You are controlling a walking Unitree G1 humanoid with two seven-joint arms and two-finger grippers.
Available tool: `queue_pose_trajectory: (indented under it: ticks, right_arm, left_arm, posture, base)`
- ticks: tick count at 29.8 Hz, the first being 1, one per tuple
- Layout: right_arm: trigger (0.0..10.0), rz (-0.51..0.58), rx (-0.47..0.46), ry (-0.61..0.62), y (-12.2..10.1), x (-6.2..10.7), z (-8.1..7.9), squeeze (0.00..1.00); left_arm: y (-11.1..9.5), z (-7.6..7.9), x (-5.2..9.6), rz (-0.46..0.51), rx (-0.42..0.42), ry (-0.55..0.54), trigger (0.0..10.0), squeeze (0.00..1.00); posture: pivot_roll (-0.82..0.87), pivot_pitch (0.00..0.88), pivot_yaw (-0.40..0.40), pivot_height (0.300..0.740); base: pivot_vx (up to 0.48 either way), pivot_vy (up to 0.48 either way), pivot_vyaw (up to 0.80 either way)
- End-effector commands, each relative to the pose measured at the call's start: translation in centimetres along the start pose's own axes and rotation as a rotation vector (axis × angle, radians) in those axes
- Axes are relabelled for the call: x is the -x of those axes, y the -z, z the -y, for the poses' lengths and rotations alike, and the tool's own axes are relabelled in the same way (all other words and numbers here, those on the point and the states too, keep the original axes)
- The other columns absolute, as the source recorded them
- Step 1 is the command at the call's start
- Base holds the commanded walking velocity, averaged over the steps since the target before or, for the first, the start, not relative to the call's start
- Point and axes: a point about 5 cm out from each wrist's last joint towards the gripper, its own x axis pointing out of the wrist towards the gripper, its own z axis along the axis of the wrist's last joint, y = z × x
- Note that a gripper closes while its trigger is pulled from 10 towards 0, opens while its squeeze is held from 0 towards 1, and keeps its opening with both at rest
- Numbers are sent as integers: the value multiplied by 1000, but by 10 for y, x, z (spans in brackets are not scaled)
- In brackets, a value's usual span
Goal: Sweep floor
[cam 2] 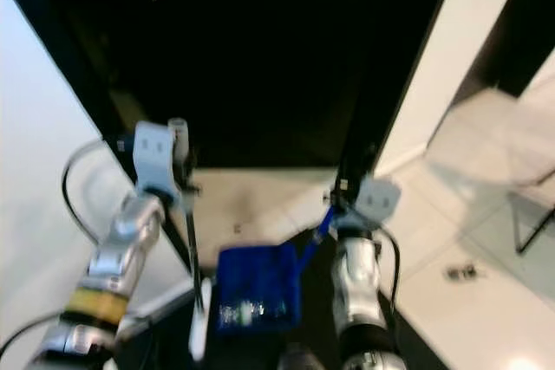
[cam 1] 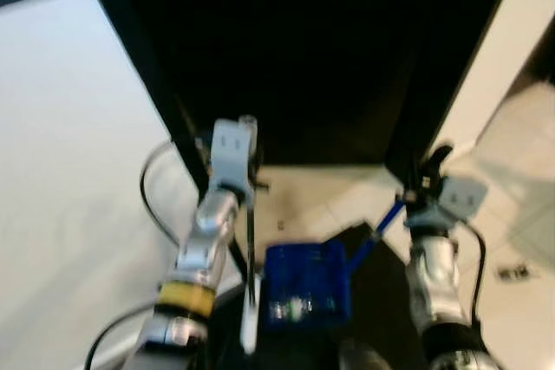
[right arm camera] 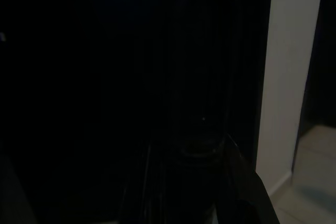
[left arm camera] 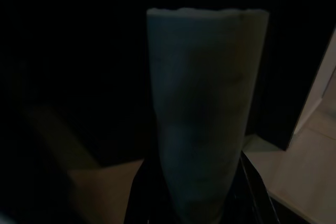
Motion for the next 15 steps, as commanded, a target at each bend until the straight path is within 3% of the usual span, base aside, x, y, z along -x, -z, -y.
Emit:
queue_pose_trajectory:
  ticks: [1, 15]
  right_arm:
    - [10000, 15, -15, 0, -1, 0, -2, 0]
    - [10000, 18, -11, -5, -2, 0, -3, 0]
  left_arm:
    - [-2, -2, -1, 10, -18, -2, 10000, 0]
    - [-3, -1, -2, 14, -20, 4, 10000, 0]
  posture:
    - [-12, 0, 87, 740]
    - [-14, 0, 87, 740]
  base:
    - [0, 0, -800]
    - [0, 0, -800]
